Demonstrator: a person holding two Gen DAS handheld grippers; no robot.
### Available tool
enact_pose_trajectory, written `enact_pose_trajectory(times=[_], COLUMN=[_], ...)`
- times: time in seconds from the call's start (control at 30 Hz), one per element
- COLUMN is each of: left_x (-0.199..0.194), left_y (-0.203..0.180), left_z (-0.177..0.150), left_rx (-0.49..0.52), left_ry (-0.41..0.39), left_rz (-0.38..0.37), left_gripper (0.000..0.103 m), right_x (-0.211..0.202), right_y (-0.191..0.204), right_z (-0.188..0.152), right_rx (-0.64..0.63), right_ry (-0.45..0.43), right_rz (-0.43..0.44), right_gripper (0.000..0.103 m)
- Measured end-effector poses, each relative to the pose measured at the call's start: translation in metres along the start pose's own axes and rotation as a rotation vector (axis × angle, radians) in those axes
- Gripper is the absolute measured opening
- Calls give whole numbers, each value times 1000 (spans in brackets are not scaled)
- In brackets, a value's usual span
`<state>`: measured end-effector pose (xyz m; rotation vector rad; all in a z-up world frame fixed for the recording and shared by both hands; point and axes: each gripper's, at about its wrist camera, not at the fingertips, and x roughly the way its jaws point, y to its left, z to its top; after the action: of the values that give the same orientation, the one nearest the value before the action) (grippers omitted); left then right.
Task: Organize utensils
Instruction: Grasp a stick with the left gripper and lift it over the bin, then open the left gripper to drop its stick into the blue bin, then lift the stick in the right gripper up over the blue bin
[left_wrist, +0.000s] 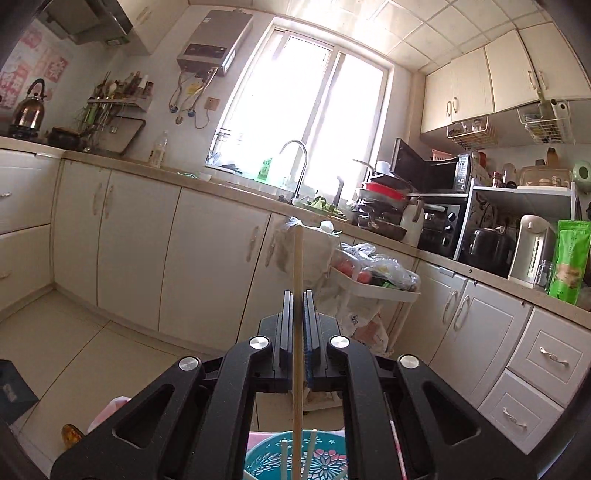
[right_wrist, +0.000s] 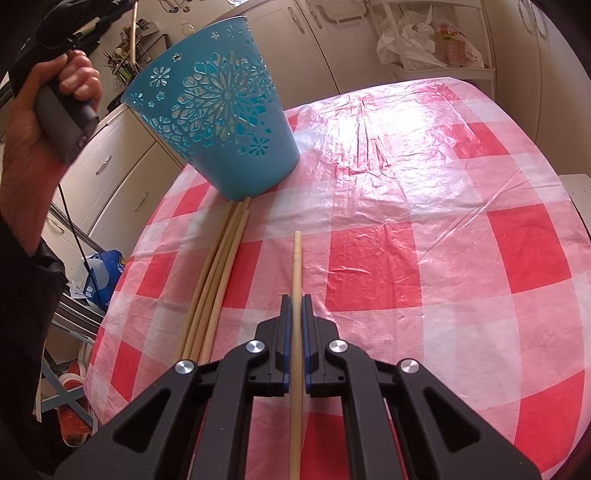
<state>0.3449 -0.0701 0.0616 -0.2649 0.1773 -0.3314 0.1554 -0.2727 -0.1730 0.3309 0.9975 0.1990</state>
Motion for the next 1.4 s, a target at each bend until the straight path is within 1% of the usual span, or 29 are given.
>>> enact_pose_trajectory(times=[0.17,0.27,0.53,0.57,0.6,0.63,0.7,0.73,0.8,0.83,0.9,0.97,1.03,1.1,1.13,1.17,1.23,1.3,1.37,1.4], left_x=[8,9,-2,-5,-7,-11,-20,-25,-37,-45,-61,-77,-90,-97,-99,-101,-104,-106,-109,-108], left_y=[6,11,15,15,16,17,18,19,21,24,33,46,62,76,82,89,102,109,116,121], left_z=[-28,-42,-79,-83,-87,-90,-93,-95,-95,-95,-96,-101,-112,-125,-131,-139,-152,-161,-173,-177], left_rx=[41,46,82,90,93,95,104,108,112,106,81,35,-16,-51,-69,-91,-134,-165,-191,-216], left_ry=[31,47,147,164,181,192,198,201,205,201,194,201,232,268,286,305,330,341,355,373], left_rz=[41,59,45,40,35,32,32,32,34,40,63,88,108,129,137,147,162,172,181,183], left_gripper=[5,5,6,8,13,17,34,37,49,52,64,69,72,72,72,72,72,72,72,72], right_x=[0,0,0,0,0,0,0,0,0,0,0,1,1,2,3,3,7,12,16,17], right_y=[0,0,0,0,0,0,0,0,0,0,0,-2,-1,6,10,13,24,38,50,52], right_z=[0,0,0,0,0,-1,-1,-1,-1,-1,0,1,3,6,8,9,13,12,10,9], right_rx=[2,1,1,1,1,2,1,0,-2,-2,-1,11,-1,-44,-62,-79,-147,-236,-314,-336], right_ry=[0,0,0,0,0,0,0,0,0,0,6,12,22,47,63,74,99,117,131,133], right_rz=[3,2,3,3,3,3,2,2,0,0,3,15,10,-25,-40,-48,-76,-148,-218,-231], right_gripper=[6,6,6,6,6,6,6,6,6,6,6,6,6,6,9,16,25,25,21,19])
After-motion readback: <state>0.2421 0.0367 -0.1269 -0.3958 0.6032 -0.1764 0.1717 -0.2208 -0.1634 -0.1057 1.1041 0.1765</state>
